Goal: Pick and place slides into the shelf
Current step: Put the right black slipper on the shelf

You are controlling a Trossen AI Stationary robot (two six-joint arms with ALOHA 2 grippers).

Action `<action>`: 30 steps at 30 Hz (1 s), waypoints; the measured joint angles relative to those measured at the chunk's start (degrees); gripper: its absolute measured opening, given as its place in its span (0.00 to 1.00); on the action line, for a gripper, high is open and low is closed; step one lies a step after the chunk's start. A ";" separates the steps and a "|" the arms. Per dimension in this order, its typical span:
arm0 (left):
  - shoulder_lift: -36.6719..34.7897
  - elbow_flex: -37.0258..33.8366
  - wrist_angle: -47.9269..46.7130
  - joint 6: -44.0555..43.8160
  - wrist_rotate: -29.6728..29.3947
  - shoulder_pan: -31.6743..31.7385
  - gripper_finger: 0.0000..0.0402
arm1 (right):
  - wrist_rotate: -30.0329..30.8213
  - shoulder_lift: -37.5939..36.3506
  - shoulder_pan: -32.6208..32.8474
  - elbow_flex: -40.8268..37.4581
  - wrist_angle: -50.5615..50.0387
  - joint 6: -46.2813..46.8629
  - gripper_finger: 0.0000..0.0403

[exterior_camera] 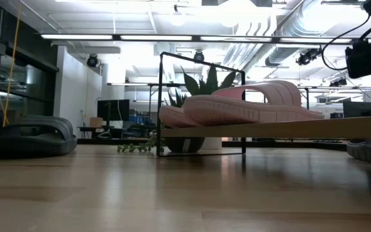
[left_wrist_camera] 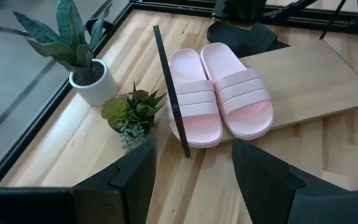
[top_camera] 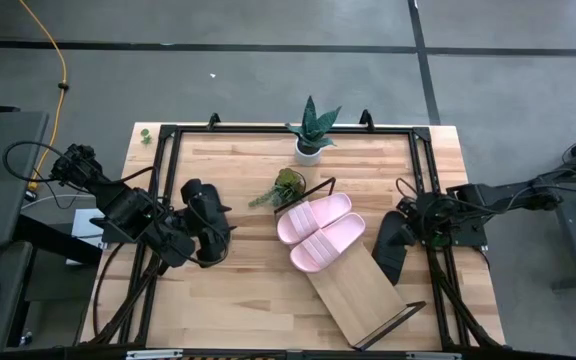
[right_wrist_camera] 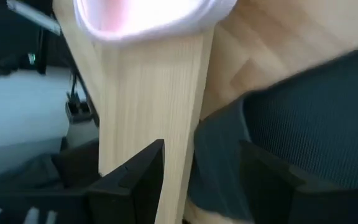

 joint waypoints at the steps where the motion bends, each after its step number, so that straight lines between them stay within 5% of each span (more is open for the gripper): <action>1: 0.00 -0.01 0.00 0.00 0.21 0.00 0.49 | -1.24 0.00 0.00 0.00 -1.03 -0.28 0.46; 17: 0.00 -0.01 -0.01 -1.19 0.34 0.00 0.49 | -2.70 0.11 0.00 -4.26 -0.08 -2.85 0.46; 26: 0.00 -0.01 -0.10 -1.25 0.34 0.02 0.49 | 5.28 0.11 0.00 -4.37 -0.15 -3.93 0.46; 30: 0.00 0.00 -0.33 -1.22 0.32 0.02 0.49 | 2.67 0.11 0.00 -4.37 -0.69 -3.79 0.46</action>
